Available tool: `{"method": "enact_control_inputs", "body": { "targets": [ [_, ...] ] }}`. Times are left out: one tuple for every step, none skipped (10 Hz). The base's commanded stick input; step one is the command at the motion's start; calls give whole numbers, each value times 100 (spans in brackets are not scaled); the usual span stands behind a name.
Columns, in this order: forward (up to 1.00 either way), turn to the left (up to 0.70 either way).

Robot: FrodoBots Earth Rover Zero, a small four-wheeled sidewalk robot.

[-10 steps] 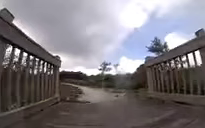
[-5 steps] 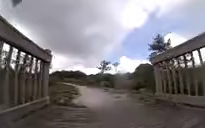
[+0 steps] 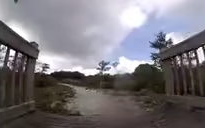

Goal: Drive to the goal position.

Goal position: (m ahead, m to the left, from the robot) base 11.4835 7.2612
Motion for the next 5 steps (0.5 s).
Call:
{"method": "enact_control_inputs", "body": {
  "targets": [
    [85,0],
    [85,0],
    [85,0],
    [85,0],
    [85,0]
  ]
}}
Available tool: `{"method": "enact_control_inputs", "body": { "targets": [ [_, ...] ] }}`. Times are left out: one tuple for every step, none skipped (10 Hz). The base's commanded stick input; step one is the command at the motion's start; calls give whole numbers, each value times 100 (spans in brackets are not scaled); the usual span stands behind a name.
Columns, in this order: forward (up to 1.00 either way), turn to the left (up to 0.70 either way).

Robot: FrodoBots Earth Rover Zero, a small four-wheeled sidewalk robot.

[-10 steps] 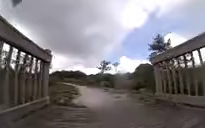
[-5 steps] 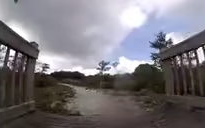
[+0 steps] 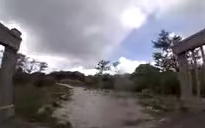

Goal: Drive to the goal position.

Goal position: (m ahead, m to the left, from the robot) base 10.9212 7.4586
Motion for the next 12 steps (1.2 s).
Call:
{"method": "enact_control_inputs", "body": {
  "targets": [
    [85,0],
    [85,0],
    [85,0],
    [85,0],
    [85,0],
    [85,0],
    [85,0],
    [85,0],
    [85,0],
    [85,0],
    [85,0],
    [85,0]
  ]
}}
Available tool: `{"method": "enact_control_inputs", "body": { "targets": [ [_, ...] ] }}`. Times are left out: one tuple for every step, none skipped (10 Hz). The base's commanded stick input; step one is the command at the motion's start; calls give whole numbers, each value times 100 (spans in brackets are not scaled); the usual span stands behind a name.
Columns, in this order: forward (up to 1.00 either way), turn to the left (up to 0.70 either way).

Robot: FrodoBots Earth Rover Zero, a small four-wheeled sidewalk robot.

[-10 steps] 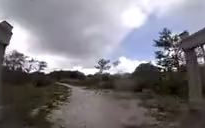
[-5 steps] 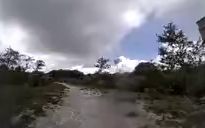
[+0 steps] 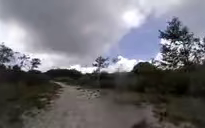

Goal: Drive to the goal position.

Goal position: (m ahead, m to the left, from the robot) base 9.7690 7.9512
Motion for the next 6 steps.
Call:
{"method": "enact_control_inputs", "body": {
  "targets": [
    [85,0],
    [85,0],
    [85,0],
    [85,9],
    [85,24],
    [85,34]
  ]
}}
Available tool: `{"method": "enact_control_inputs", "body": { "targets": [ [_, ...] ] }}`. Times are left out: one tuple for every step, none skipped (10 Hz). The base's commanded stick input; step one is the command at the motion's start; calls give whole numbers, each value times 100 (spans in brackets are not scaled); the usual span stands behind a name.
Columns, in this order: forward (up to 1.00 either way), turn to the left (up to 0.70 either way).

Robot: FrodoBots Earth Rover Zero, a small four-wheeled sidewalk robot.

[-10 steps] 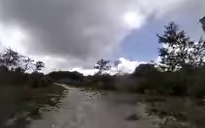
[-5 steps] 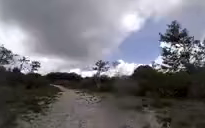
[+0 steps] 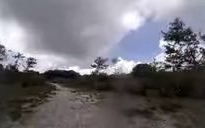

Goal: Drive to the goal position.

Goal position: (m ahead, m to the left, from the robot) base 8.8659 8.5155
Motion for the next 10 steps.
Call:
{"method": "enact_control_inputs", "body": {
  "targets": [
    [85,34],
    [85,34],
    [85,34],
    [85,34],
    [85,34],
    [85,34],
    [85,34],
    [85,33],
    [85,0],
    [85,0]
  ]
}}
